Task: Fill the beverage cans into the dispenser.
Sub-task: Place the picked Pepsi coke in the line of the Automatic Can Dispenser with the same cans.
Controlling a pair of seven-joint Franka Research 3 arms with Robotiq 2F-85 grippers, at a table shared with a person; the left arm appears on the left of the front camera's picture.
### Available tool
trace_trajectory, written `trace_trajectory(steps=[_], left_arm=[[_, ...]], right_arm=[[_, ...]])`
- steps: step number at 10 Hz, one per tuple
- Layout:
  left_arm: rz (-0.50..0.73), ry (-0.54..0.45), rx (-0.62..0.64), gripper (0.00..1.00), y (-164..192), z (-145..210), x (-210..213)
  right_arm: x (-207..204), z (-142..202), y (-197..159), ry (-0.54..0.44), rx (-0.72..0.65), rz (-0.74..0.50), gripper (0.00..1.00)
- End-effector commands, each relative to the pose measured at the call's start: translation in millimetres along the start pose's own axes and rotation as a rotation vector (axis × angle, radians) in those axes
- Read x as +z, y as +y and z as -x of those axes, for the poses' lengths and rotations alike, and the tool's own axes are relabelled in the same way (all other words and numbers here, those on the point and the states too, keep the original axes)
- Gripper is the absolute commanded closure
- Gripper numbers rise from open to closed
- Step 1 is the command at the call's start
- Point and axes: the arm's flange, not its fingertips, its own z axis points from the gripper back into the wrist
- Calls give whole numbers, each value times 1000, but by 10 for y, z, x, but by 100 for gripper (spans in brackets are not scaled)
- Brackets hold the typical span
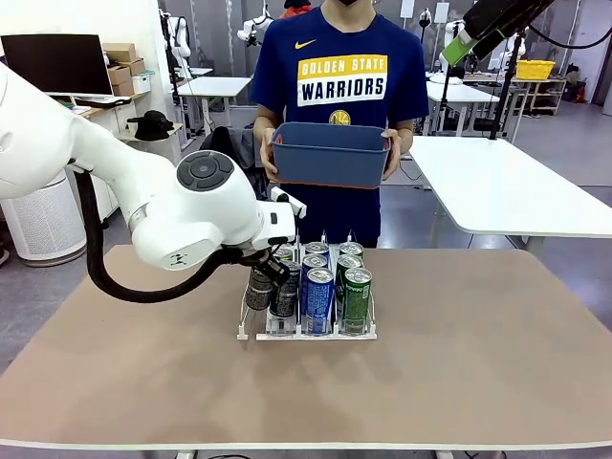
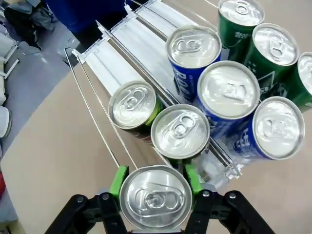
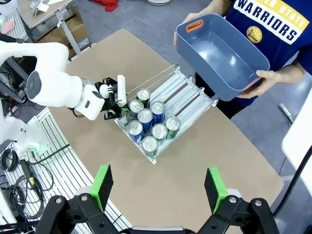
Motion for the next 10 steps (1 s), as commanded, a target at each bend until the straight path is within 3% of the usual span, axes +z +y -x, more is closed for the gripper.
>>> trace_trajectory(steps=[1,7,10], left_arm=[[36,-27,16,42,-56,-61,-177],[276,-62,118,42,-78,-59,-171],[327,-76,159,42,-54,-59,-170]], right_arm=[[-13,7,8,1,8,-6,0],[-13,7,8,1,8,-6,0],[-13,7,8,1,8,-6,0]])
